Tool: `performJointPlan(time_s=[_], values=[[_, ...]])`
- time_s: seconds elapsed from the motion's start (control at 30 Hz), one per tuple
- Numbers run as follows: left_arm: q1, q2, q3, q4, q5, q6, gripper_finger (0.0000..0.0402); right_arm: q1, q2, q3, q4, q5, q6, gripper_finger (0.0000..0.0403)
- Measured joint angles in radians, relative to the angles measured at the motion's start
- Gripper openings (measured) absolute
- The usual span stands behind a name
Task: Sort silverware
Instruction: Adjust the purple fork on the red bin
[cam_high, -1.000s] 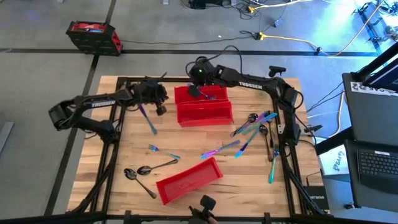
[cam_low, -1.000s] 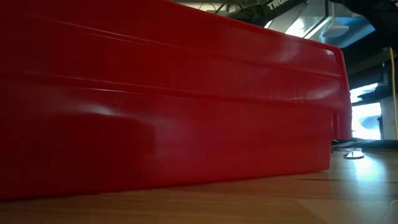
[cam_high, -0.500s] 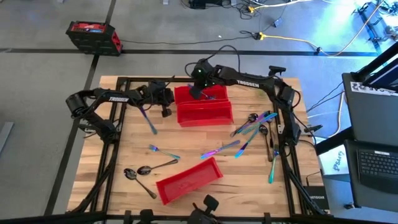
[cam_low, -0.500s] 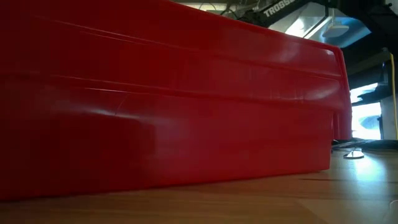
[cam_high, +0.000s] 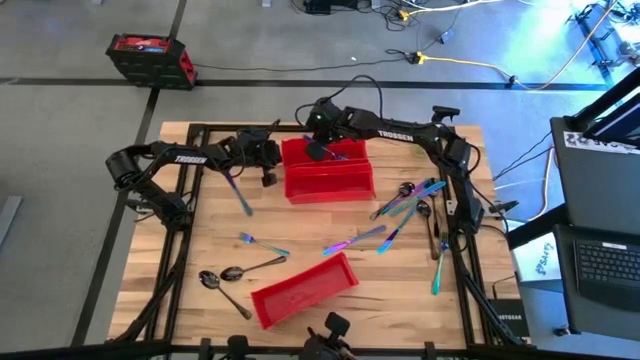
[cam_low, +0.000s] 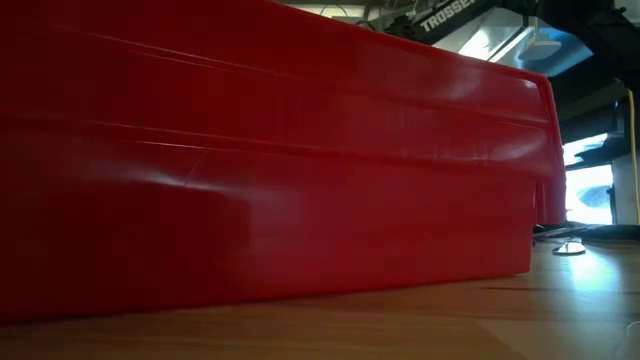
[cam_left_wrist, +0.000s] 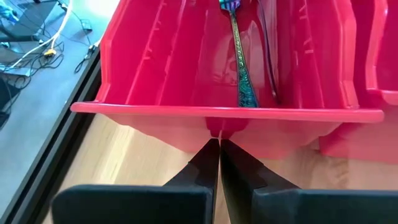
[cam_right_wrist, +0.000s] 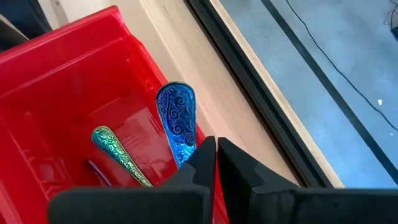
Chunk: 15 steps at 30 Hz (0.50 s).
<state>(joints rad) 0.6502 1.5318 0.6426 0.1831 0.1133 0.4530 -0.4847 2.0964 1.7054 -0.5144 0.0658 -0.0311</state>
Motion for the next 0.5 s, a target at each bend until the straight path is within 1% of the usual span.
performJointPlan(time_s=[0.3, 0.5], values=[[0.001, 0.000, 0.000, 0.022, -0.005, -0.009, 0.0000, 0.001, 0.000, 0.000, -0.006, -0.006, -0.002, 0.0000], [0.001, 0.000, 0.000, 0.023, -0.005, -0.010, 0.0000, 0.001, 0.000, 0.000, 0.001, -0.035, -0.002, 0.0000]])
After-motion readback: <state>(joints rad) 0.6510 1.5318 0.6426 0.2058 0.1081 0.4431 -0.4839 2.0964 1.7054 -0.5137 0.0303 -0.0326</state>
